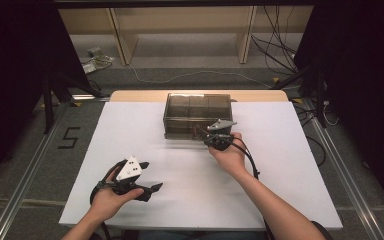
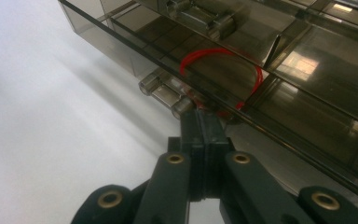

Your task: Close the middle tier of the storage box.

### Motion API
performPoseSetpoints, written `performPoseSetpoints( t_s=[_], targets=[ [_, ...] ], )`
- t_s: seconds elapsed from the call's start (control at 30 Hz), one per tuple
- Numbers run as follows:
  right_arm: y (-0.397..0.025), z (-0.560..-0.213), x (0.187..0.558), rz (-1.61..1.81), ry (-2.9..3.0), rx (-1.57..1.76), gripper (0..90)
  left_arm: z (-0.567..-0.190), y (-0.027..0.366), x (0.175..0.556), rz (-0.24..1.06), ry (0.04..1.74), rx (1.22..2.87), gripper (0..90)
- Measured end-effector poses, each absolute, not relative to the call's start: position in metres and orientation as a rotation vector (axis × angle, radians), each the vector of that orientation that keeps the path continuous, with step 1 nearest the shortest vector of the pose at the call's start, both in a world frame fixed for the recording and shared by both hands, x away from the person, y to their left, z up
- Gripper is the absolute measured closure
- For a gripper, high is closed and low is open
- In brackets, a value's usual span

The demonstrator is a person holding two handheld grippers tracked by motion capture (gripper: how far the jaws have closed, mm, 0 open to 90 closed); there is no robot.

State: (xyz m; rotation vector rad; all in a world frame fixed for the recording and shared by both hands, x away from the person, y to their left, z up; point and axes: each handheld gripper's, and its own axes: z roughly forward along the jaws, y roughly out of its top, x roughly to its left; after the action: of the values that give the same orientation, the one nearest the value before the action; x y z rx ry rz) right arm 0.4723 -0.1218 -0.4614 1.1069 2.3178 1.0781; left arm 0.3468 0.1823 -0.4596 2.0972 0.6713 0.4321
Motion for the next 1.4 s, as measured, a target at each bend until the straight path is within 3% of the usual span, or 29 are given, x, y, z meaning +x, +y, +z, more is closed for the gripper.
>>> performPoseSetpoints(
  t_s=[1.4],
  targets=[
    [-0.1202, -0.4612, 0.4783, 1.082, 2.291, 1.115, 90.0, -0.4594, 0.182, 0.3466, 0.434, 0.664, 2.103, 16.1]
  ],
)
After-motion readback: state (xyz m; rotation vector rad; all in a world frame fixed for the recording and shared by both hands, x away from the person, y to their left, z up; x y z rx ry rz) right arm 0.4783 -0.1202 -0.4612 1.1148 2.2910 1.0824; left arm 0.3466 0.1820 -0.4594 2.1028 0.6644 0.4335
